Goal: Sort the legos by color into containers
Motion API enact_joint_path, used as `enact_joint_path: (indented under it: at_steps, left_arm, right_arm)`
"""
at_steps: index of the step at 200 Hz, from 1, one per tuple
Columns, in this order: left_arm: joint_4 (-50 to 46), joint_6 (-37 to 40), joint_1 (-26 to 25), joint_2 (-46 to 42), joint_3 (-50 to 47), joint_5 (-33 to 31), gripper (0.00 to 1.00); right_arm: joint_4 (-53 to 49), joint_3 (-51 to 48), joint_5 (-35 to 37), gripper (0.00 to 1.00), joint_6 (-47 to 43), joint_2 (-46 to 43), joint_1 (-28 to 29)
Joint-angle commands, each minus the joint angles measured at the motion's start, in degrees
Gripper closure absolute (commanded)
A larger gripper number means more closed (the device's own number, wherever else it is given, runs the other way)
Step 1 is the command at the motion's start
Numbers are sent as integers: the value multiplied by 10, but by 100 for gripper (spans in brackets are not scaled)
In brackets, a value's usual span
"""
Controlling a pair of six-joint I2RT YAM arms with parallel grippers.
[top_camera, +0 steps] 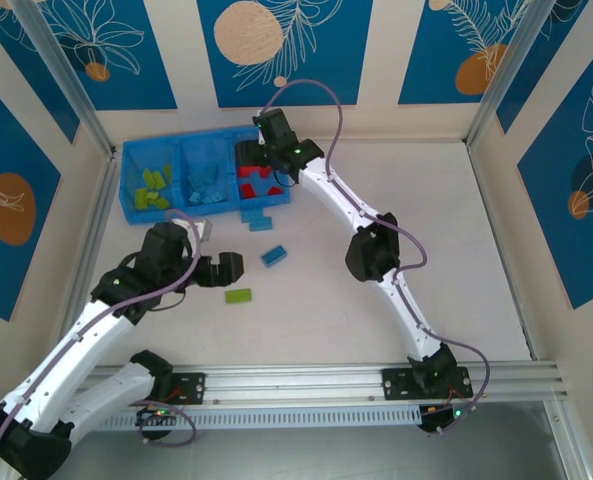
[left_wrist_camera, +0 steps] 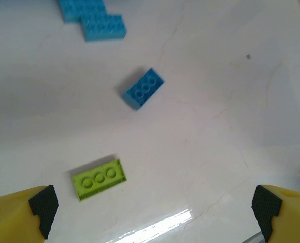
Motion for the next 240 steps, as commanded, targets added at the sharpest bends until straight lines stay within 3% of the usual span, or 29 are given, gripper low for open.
enact_joint_path:
  at_steps: [1,31,73,110,175,223,240]
  left_arm:
    - [0,-47,4,15,-29,-11,0]
    - [-5,-74,-3,37,-51,-10,0]
    - [-67,-115,-60,85,-46,-50,0]
    - [-28,-146,-114,128,-72,-113,0]
    - [84,-166,-122,258,-68,-180,1]
    - [123,-165,-123,321,-74,-150,4]
    - [129,-165,-123,338,-76,-150,13]
  right_arm:
    - [-30,-42,-37,15,-14,-95,3]
    - [-33,-181,-66,14,-17,-224,8]
    - [47,-499,-98,13,7,-440,30]
    - [113,-735,-35,12,50,-578,70]
    - [40,-849,39,11,64,-648,128]
    - [47,-889,43,10,82,-669,132]
    - [43,-885,47,10,80,-668,138]
